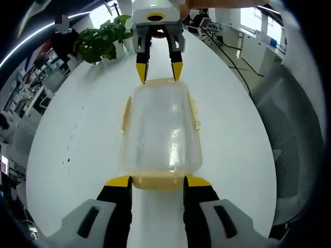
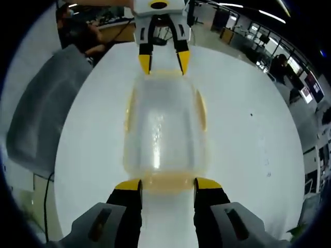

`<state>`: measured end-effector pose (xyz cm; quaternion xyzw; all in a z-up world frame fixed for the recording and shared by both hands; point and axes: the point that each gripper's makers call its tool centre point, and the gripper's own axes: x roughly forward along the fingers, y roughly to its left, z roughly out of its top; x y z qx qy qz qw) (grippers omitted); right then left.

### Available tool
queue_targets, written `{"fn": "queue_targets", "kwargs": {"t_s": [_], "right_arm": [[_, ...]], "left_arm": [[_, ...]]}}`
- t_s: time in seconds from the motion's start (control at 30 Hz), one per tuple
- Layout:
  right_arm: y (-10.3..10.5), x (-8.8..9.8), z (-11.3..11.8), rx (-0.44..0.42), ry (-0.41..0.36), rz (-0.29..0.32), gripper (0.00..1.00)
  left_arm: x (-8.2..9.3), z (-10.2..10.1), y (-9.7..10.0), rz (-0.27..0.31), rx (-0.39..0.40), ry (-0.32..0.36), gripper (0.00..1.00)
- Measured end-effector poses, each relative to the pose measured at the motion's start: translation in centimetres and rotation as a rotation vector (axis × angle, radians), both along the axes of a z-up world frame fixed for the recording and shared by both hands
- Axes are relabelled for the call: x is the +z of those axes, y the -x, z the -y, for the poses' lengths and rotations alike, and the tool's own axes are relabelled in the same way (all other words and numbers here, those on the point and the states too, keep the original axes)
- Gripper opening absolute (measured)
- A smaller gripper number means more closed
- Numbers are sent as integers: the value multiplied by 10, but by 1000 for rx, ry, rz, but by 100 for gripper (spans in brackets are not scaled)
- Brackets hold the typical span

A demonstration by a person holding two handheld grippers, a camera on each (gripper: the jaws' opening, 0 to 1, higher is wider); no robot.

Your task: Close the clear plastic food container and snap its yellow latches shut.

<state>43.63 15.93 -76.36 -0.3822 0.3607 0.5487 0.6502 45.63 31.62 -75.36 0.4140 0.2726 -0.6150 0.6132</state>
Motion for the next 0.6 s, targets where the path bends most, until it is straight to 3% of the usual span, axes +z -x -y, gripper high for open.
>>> {"fn": "queue_targets", "kwargs": {"t_s": [0.6], "right_arm": [[1, -10, 16, 1, 23, -41, 37]], "left_arm": [[-6, 16, 2, -35, -7, 21, 37]]}}
